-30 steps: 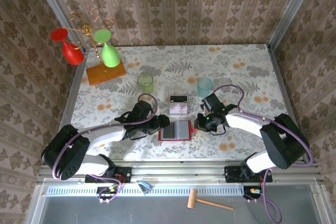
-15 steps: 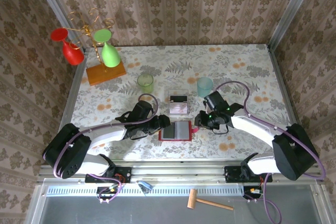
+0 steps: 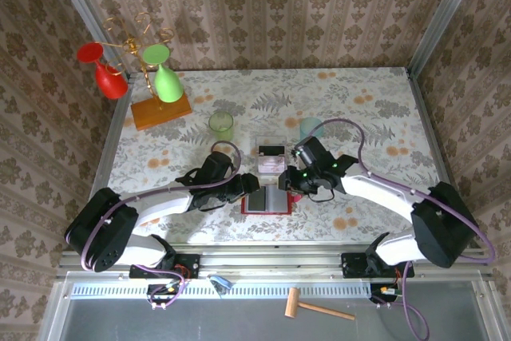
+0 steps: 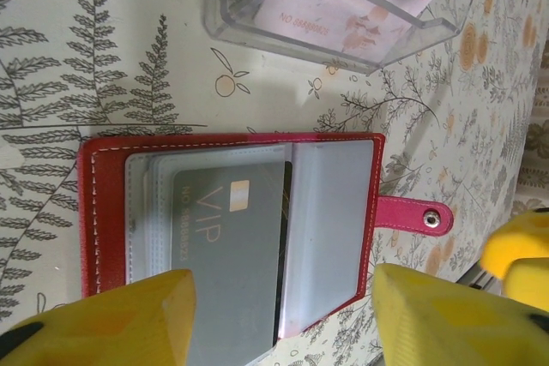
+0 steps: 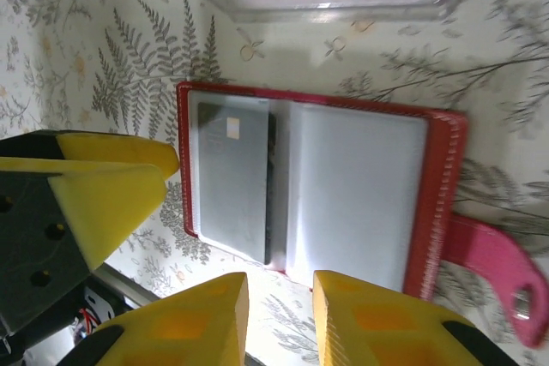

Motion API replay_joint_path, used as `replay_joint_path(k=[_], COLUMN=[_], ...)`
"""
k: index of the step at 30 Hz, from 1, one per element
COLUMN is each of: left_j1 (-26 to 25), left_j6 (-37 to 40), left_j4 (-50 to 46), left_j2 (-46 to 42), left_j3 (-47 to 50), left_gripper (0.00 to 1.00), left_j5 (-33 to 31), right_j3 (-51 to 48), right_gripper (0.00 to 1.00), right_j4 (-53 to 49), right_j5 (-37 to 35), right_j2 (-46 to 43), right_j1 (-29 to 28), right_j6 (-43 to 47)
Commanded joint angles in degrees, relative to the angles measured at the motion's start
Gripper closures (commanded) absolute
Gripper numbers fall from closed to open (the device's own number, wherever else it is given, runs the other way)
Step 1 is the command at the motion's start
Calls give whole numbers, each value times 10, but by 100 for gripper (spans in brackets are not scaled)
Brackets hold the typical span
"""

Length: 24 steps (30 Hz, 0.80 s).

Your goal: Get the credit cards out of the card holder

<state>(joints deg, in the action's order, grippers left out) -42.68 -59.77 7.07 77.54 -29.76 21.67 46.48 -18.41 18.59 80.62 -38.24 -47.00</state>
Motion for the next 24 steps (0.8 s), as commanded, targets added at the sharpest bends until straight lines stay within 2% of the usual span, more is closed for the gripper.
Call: replay_joint_path(k=[1, 12, 24], left_j1=[-3, -13, -14], left_j6=[3, -10, -15], left_j4=[17, 59, 57], left_j2=[11, 50, 44], left_j3=[-16, -7, 16], left_gripper=[47, 68, 80], left_j5=[13, 22, 9], right_j3=[23, 37, 50], right_gripper=[75, 75, 79], right_j4=[42, 91, 116], right_j5=[17, 35, 48], right_j2=[37, 114, 169], right_j1=[-18, -39, -50], right_j6=[-34, -55, -63])
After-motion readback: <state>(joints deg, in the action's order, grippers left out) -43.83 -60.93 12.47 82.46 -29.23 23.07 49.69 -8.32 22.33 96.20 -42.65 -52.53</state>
